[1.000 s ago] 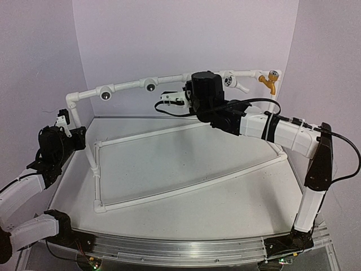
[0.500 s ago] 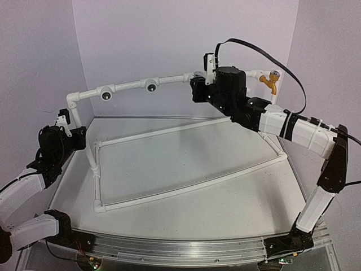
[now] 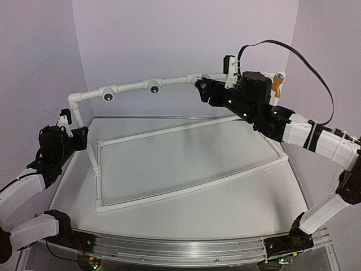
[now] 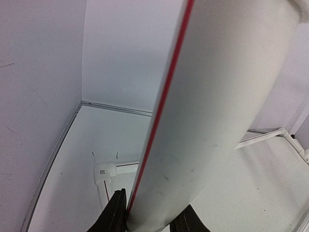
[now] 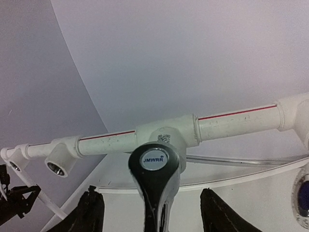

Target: Install the water faucets

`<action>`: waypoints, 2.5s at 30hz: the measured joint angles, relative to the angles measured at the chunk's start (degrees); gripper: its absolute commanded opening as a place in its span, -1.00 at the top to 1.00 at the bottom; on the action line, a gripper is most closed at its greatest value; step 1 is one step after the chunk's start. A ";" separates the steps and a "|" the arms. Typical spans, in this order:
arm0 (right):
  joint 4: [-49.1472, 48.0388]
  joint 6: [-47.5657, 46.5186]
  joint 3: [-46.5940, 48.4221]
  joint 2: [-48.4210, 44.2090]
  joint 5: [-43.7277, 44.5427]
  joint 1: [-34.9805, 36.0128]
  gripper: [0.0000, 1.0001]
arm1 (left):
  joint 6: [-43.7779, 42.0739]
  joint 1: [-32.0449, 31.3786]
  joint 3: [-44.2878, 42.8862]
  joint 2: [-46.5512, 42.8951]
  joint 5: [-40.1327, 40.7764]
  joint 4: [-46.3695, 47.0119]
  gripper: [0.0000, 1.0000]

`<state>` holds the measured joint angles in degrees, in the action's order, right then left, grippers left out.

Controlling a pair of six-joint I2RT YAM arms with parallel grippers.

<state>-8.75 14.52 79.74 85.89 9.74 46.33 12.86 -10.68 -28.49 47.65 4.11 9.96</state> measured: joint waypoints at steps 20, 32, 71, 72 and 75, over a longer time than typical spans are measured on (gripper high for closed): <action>29.48 -89.57 10.00 -7.08 -4.43 1.89 -0.96 | -0.02 0.00 -0.02 0.06 -0.07 0.03 1.00; 17.86 -125.50 7.86 0.50 10.28 3.01 -0.97 | -0.04 0.00 -0.02 0.06 -0.10 0.02 1.00; 13.91 -98.43 26.91 22.44 32.89 5.93 1.00 | 0.24 0.02 -0.59 0.95 0.03 0.15 1.00; 14.58 -93.75 27.91 23.00 33.82 6.06 1.00 | 0.25 0.02 -0.68 1.07 0.07 0.17 1.00; 16.91 -75.30 30.69 24.55 36.15 6.18 1.00 | 0.24 0.00 -0.82 1.27 -0.07 0.24 1.00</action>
<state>8.16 -60.78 110.43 110.44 45.89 52.51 13.10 -10.68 -29.31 48.92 4.04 10.21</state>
